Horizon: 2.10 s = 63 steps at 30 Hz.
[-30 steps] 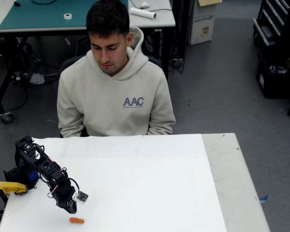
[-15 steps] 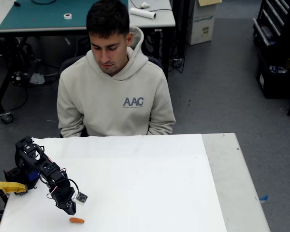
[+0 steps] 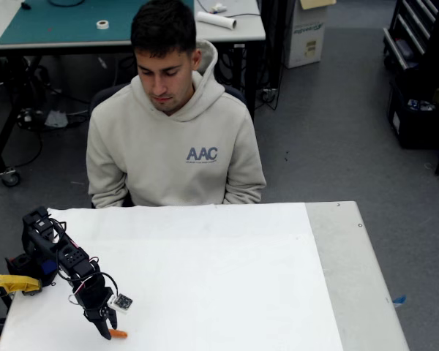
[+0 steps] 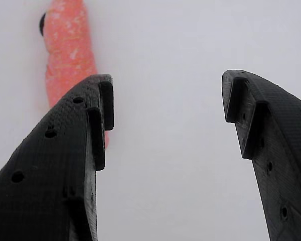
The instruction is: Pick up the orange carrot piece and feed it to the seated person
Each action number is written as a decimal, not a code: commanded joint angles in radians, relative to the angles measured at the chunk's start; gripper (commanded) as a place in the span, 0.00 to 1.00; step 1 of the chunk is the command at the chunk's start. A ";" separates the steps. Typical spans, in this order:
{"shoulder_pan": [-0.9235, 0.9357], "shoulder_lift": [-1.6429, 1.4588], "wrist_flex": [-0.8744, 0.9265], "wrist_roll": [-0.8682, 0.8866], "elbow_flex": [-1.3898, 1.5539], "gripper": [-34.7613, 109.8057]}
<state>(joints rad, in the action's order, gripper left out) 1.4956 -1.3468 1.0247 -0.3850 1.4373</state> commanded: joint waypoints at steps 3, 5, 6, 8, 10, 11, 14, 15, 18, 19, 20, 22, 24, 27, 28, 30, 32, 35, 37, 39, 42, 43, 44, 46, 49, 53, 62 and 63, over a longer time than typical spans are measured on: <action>0.005 -0.040 -0.011 -0.002 -0.057 0.35; 0.003 -0.014 -0.011 -0.002 -0.057 0.35; 0.003 0.008 -0.011 -0.002 -0.057 0.35; 0.005 0.054 -0.011 -0.003 -0.067 0.35; 0.009 0.089 -0.011 -0.003 -0.078 0.35; 0.009 0.100 -0.011 -0.003 -0.078 0.35; 0.008 0.124 -0.011 -0.003 -0.078 0.35; 0.008 0.129 -0.011 -0.003 -0.078 0.35; 0.008 0.141 -0.011 -0.003 -0.078 0.35; 0.008 0.143 -0.011 -0.003 -0.075 0.35; 0.008 0.143 -0.011 -0.003 -0.067 0.35; 0.003 0.143 -0.011 -0.003 -0.058 0.35; -0.003 0.143 -0.008 -0.003 -0.057 0.35; -0.005 0.143 0.002 -0.002 -0.057 0.35; -0.005 0.143 0.002 -0.002 -0.057 0.35; -0.005 0.143 0.002 -0.002 -0.057 0.35; -0.005 0.138 0.002 -0.002 -0.057 0.35; -0.005 0.127 0.002 -0.002 -0.057 0.35; -0.005 0.126 0.002 -0.002 -0.057 0.35; -0.005 0.124 0.002 -0.002 -0.057 0.35; -0.005 0.124 0.002 -0.002 -0.057 0.35; -0.005 0.123 0.002 -0.002 -0.058 0.35; -0.005 0.118 0.002 -0.002 -0.061 0.35; -0.005 0.081 0.002 -0.002 -0.057 0.35; -0.005 0.014 0.003 0.000 -0.055 0.35; -0.026 -0.026 0.003 0.000 -0.054 0.35; -0.040 -0.043 0.003 -0.002 0.034 0.35; -0.041 -0.043 0.003 0.000 0.044 0.35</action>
<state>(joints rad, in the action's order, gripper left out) 1.4450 -1.2701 1.0232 -0.3866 1.4696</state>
